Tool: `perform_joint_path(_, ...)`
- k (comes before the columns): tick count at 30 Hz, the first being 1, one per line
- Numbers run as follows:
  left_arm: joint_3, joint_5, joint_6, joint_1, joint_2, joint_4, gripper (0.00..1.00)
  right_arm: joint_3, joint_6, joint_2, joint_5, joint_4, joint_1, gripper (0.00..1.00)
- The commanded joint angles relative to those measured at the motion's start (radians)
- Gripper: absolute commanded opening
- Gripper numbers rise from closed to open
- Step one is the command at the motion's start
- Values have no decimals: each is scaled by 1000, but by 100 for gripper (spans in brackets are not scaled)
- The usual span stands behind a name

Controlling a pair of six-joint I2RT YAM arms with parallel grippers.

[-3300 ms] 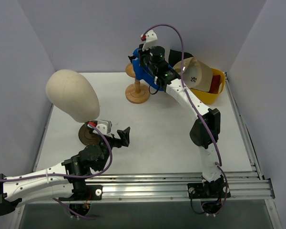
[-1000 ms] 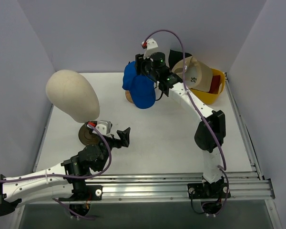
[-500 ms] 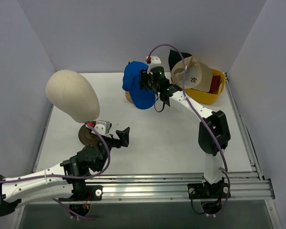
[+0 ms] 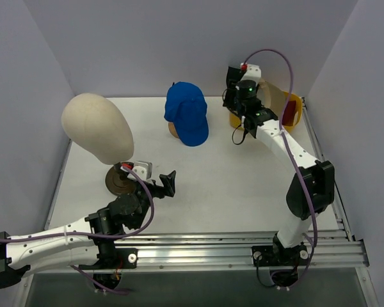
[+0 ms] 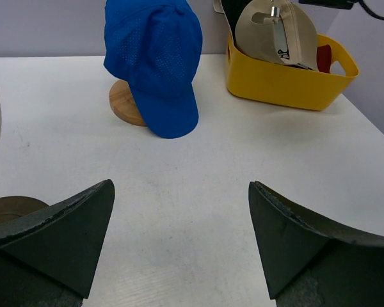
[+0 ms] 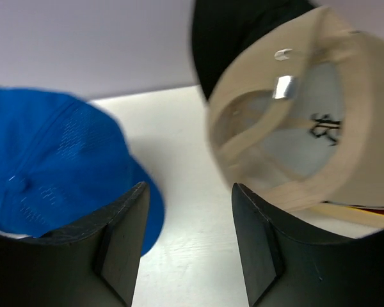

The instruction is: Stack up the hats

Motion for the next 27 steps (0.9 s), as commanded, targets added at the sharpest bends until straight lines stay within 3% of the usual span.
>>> perform_joint_path(1, 9, -5, 12, 1, 8, 64, 95, -63, 15, -53, 36, -19, -49, 50)
perform_joint_path(11, 35, 18, 11, 1, 77, 55, 95, -76, 0, -16, -122, 32, -111, 52)
perform_joint_path(20, 59, 80, -40, 2, 77, 38, 95, -4, -71, 98, -225, 66, -160, 46)
perform_joint_path(22, 70, 105, -48, 2, 71, 32, 95, 27, -82, 110, -251, 70, -174, 41)
perform_joint_path(23, 85, 120, -49, 2, 68, 24, 95, 40, -92, 122, -279, 70, -178, 31)
perform_joint_path(27, 162, 162, -83, 2, 93, -55, 97, 126, -138, 136, -302, 25, -192, 7)
